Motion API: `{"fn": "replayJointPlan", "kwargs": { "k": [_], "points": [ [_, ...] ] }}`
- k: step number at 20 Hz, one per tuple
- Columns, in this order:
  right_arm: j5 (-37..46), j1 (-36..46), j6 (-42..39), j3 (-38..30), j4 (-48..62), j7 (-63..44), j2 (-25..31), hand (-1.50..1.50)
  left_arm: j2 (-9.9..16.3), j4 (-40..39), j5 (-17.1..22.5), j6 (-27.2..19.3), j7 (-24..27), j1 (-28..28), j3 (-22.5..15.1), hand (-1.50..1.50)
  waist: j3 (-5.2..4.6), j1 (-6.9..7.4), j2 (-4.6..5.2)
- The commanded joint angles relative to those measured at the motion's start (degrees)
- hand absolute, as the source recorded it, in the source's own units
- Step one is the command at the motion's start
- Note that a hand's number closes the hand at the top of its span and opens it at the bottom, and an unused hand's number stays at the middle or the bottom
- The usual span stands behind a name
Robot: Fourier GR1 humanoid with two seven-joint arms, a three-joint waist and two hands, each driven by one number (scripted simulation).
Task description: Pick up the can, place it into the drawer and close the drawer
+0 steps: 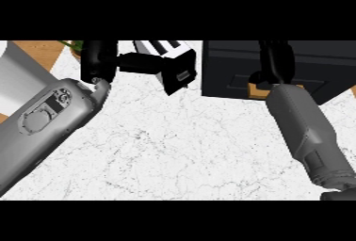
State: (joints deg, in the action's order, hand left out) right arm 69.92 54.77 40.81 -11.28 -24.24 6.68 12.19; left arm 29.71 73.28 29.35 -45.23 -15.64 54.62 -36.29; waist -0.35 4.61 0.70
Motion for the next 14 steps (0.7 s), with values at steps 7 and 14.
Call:
{"fn": "replayJointPlan", "kwargs": {
  "k": [7,14],
  "points": [
    [-1.12,10.19,0.08,-3.43,8.87,-0.62,0.84,-1.50,0.97,2.23,-1.21,0.82,0.53,-3.66,1.68,-1.50,0.51,0.80,1.34],
    [-5.45,11.24,0.73,-7.33,9.44,3.86,-1.44,-1.50,0.34,6.25,-2.52,0.69,3.24,-8.73,0.89,-1.50,0.57,1.37,1.28]
  ]
}}
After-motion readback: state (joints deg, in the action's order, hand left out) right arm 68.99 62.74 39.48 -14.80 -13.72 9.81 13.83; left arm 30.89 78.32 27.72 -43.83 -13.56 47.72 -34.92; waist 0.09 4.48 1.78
